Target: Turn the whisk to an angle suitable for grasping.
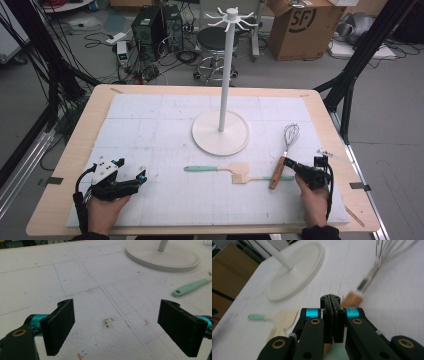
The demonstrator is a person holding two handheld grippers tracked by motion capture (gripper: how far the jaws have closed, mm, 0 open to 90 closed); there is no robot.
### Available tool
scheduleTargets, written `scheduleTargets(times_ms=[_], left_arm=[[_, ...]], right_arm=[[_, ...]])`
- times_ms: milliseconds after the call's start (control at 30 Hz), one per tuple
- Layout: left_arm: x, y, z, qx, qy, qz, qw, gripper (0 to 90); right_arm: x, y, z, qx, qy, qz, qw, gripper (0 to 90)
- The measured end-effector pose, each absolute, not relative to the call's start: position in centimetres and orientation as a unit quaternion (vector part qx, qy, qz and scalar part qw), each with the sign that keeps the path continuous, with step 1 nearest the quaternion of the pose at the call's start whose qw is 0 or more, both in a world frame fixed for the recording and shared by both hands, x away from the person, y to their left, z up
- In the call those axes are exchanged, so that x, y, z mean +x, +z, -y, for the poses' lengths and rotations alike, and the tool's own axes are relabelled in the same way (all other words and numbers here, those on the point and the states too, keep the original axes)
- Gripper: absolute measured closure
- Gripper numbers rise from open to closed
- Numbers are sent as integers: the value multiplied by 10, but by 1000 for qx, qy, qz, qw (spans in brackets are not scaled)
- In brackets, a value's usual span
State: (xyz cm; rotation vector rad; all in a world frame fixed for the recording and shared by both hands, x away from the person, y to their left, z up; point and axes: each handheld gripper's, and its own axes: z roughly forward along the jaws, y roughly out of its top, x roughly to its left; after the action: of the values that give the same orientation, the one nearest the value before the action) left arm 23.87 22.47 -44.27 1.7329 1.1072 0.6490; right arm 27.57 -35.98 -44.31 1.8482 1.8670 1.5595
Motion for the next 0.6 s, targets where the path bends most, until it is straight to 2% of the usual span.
scheduleTargets(times_ms=[33, 167, 300, 600], left_arm=[[238, -442, -224, 708, 266, -452, 473, 150], [237, -441, -220, 711, 266, -446, 474, 151], [237, -440, -218, 711, 266, -444, 476, 152], [237, -440, -218, 710, 266, -443, 479, 154]], right_arm=[[257, -451, 363, 607, 512, -607, 34, 896], [238, -451, 359, 610, 490, -622, 33, 896], [233, -455, 341, 610, 423, -669, 27, 896], [237, -456, 317, 606, 413, -679, 4, 896]])
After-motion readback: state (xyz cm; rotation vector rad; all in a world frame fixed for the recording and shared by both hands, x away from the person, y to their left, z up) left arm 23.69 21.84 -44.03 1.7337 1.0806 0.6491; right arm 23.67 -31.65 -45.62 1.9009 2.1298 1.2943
